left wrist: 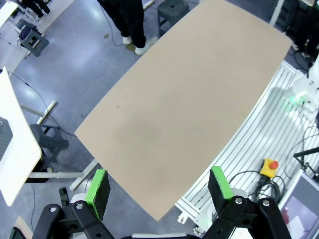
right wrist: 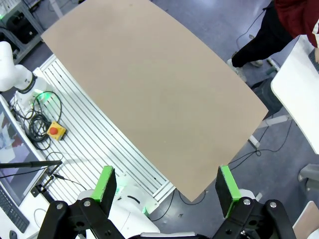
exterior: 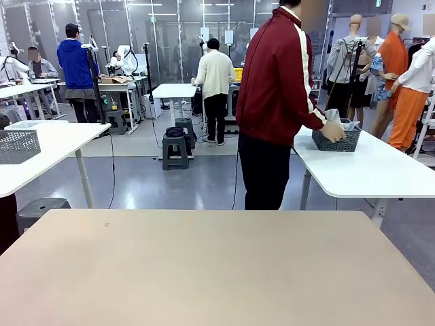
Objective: Fold the towels and place them in the basket.
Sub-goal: When a person lays out a Towel with hook on the table, fold it in half twice.
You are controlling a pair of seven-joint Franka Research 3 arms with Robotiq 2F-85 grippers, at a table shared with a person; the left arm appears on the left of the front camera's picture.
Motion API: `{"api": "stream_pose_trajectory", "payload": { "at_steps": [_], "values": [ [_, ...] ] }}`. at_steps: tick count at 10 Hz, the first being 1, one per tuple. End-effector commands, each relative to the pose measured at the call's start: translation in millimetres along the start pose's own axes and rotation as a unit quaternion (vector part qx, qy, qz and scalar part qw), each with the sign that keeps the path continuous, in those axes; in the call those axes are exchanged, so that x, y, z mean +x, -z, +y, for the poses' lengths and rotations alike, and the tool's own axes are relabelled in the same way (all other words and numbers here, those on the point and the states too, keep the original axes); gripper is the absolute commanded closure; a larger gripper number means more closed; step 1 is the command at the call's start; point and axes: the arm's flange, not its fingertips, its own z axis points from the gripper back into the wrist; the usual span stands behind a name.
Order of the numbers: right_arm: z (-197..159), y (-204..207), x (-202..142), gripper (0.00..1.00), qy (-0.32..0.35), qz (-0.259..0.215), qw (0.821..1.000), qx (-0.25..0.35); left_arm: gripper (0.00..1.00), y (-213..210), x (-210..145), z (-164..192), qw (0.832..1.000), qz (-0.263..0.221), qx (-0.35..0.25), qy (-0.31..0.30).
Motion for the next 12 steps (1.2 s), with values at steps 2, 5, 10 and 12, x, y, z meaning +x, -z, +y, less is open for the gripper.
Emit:
{"api": "stream_pose_trajectory", "payload": {
  "at_steps": [2,5,10,12],
  "values": [
    [-1.1,-1.1,0.7,0.0,0.005,0.004,1.0,-0.001,0.0,-0.9,0.4,-1.4,1.0,-0.002,0.0,0.003],
    [-1.1,-1.1,0.7,0.0,0.005,0.004,1.0,-0.001,0.0,-0.9,0.4,-1.4,1.0,-0.002,0.0,0.003],
    [-1.1,-1.1,0.7,0.0,0.005,0.004,1.0,-0.001,0.0,-0.9,0.4,-1.4,1.0,-0.002,0.0,0.003],
    [-1.1,-1.1,0.7,0.0,0.005,0.004,1.0,-0.001,0.0,-0.9,0.4,-1.4,1.0,-0.002,0.0,0.003]
  ]
}}
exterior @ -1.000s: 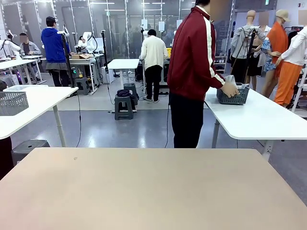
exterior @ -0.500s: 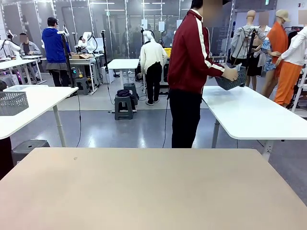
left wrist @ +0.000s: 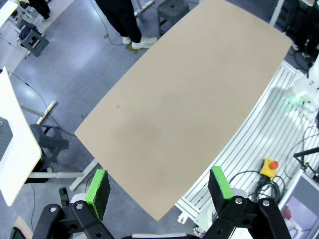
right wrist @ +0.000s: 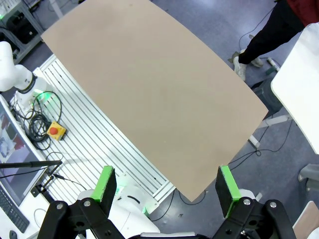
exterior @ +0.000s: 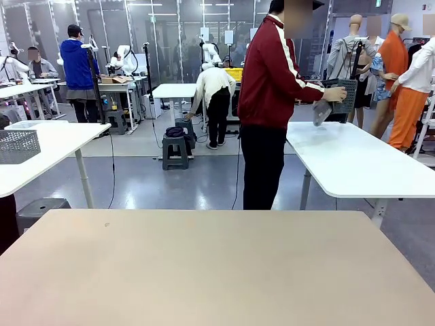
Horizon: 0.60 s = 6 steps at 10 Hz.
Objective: Fold the towels and place them in the basket.
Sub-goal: When a person lays out a Towel with hook on the table, fold it in half twice.
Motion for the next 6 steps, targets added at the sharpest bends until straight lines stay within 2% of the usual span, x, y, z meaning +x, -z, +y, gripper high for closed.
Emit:
{"api": "stream_pose_trajectory", "payload": {
  "at_steps": [1,6],
  "values": [
    [-1.1,-1.1,0.7,0.0,0.005,0.004,1.0,-0.001,0.0,-0.9,0.4,-1.4,1.0,-0.002,0.0,0.003],
    [-1.1,-1.1,0.7,0.0,0.005,0.004,1.0,-0.001,0.0,-0.9,0.4,-1.4,1.0,-0.002,0.0,0.003]
  ]
}}
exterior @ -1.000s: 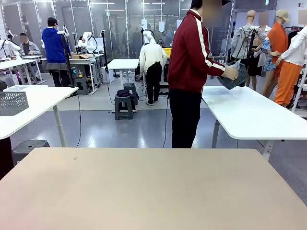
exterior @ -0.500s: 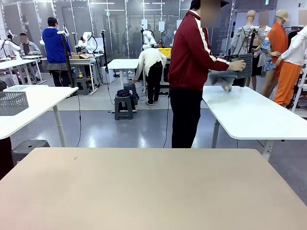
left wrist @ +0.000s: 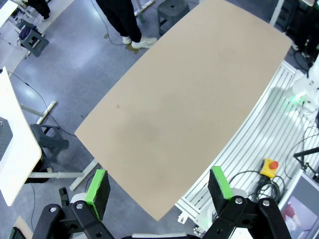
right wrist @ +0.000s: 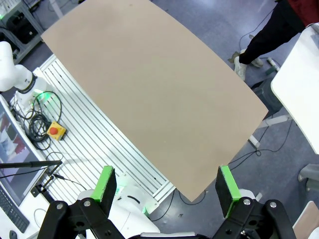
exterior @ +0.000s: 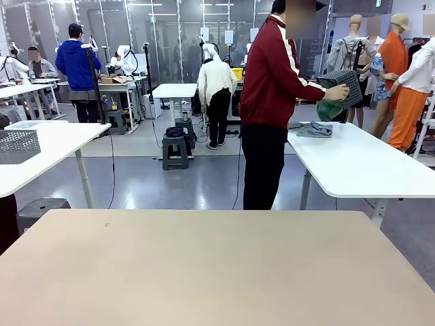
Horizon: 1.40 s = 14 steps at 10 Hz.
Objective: Fold the towels and place them in the basket.
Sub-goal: When a person lays out a Towel with hook on the table, fold it in half twice.
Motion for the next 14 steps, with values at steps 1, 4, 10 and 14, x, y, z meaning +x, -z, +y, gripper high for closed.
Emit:
{"api": "stream_pose_trajectory", "payload": {
  "at_steps": [1,4,10,14],
  "values": [
    [-1.1,-1.1,0.7,0.0,0.005,0.004,1.0,-0.001,0.0,-0.9,0.4,-1.4,1.0,-0.002,0.0,0.003],
    [-1.1,-1.1,0.7,0.0,0.005,0.004,1.0,-0.001,0.0,-0.9,0.4,-1.4,1.0,-0.002,0.0,0.003],
    [-1.1,-1.1,0.7,0.0,0.005,0.004,1.0,-0.001,0.0,-0.9,0.4,-1.4,1.0,-0.002,0.0,0.003],
    [-1.1,-1.1,0.7,0.0,0.005,0.004,1.0,-0.001,0.0,-0.9,0.4,-1.4,1.0,-0.002,0.0,0.003]
  ]
}}
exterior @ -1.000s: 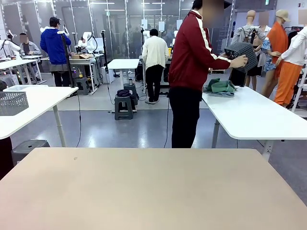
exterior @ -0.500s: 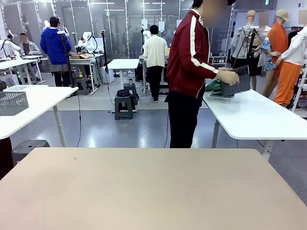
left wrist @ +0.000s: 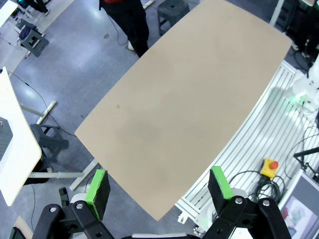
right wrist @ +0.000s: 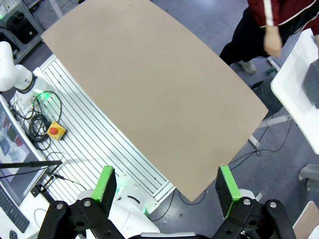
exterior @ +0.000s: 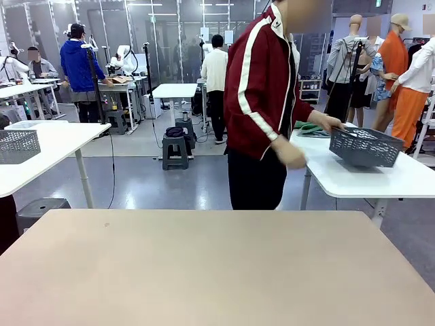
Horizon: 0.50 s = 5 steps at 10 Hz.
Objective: Fold the towels and place them in the basket.
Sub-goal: When a person lays out a Towel with hook on the table, fold it in half twice.
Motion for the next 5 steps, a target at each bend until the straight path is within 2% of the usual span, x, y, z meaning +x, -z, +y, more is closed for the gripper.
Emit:
{"api": "stream_pose_trajectory", "payload": {
  "at_steps": [1,5],
  "values": [
    [-1.1,-1.1,0.7,0.0,0.005,0.004,1.0,-0.001,0.0,-0.9,0.4,-1.4,1.0,-0.002,0.0,0.003],
    [-1.1,-1.1,0.7,0.0,0.005,0.004,1.0,-0.001,0.0,-0.9,0.4,-1.4,1.0,-0.002,0.0,0.003]
  ]
}}
